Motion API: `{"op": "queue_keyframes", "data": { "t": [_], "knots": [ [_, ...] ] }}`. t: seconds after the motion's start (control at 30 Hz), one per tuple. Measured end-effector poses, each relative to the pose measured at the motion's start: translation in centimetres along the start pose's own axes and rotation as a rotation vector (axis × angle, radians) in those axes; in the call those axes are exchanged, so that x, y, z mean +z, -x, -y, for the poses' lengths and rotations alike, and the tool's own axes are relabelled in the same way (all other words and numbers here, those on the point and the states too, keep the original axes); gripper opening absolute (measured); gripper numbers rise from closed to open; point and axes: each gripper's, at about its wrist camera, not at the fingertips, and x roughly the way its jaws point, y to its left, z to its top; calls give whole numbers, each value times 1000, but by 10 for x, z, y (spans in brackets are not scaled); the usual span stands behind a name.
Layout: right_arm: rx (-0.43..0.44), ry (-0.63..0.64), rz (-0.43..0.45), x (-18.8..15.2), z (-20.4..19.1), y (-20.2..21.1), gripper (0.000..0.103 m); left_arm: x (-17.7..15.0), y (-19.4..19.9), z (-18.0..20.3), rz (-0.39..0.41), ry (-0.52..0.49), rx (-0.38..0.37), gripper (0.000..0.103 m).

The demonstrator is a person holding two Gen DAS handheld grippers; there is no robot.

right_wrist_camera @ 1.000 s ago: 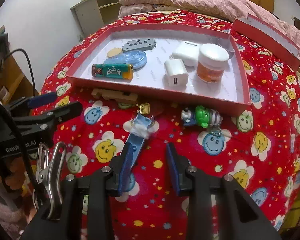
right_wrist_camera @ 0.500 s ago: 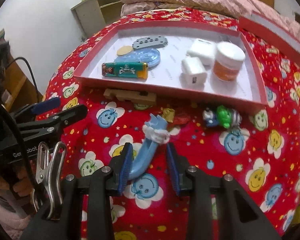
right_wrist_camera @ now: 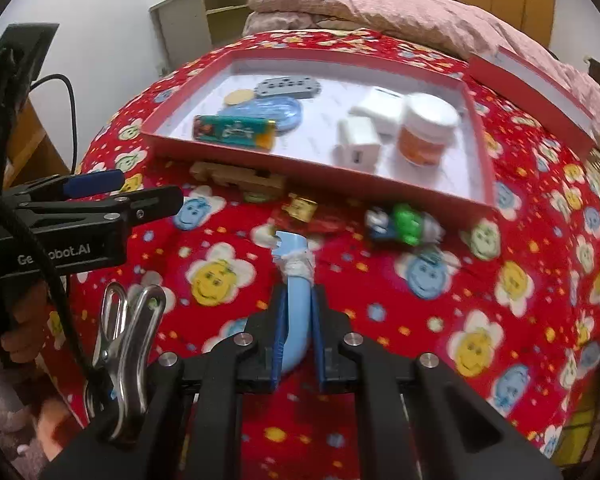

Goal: Organize rigid objects
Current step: 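Grasp the blue handled item with right gripper and lift it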

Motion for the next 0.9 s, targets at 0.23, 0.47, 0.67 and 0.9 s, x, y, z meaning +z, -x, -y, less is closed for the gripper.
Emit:
{"op": "queue_keyframes", "data": {
  "t": [0.23,0.47,0.67,0.9],
  "knots": [
    [1,-79,3,-11,34,6,13,12,-18,18,-25,20,-23,87],
    [45,-108,25,-17,44,7,13,18,-28,33,-21,45,-26,94],
    [82,-128,40,-20,51,8,13,20,-34,45,-11,51,12,97],
    [100,-141,52,-23,54,8,13,20,-42,60,-16,15,91,99]
  ]
}}
